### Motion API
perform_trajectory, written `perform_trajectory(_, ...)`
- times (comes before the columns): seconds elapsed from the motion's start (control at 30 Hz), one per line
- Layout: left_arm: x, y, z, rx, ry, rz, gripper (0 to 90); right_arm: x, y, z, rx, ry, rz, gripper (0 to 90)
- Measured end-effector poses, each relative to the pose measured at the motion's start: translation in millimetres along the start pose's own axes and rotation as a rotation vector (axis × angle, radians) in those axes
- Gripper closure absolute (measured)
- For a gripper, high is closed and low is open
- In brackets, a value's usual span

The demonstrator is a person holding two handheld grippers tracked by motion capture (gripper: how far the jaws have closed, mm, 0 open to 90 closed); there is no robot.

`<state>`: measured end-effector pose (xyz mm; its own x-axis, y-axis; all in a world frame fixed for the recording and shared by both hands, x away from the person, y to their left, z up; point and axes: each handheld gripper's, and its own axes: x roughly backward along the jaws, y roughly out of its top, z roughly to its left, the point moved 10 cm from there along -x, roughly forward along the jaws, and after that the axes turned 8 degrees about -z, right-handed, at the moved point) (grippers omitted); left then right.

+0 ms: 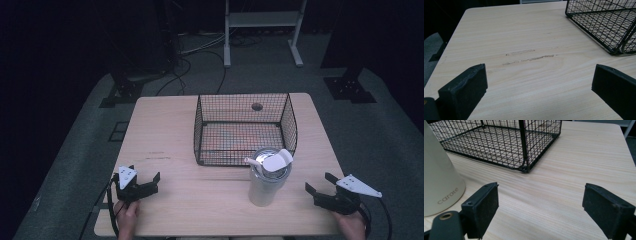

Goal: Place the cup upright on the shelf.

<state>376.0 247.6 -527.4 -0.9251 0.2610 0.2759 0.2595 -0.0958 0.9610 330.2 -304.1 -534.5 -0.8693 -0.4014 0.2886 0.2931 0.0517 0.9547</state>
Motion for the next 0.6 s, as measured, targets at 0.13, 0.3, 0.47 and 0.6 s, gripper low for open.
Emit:
perform_trajectory(0.13,0.1,-0.1,0.1,0.001,0.001,0.0,0.0,-0.2,0.8,0.6,0.004,0.005,-0.003,12.9)
perform_trajectory(0.3,0.5,-0.3,-0.5,-0.002,0.002,0.0,0.0,0.0,3.0,5.7,0.011,0.027,0.0,12.9)
perform_trajectory(0.47,1.5,-0.6,-1.0,-0.007,0.0,-0.001,0.0,0.1,16.7,20.9,0.048,0.083,-0.001,12.9)
perform_trajectory(0.6,1.6,-0.5,-0.8,-0.003,-0.002,-0.003,0.0,0.2,23.8,29.9,0.075,0.126,0.004,12.9)
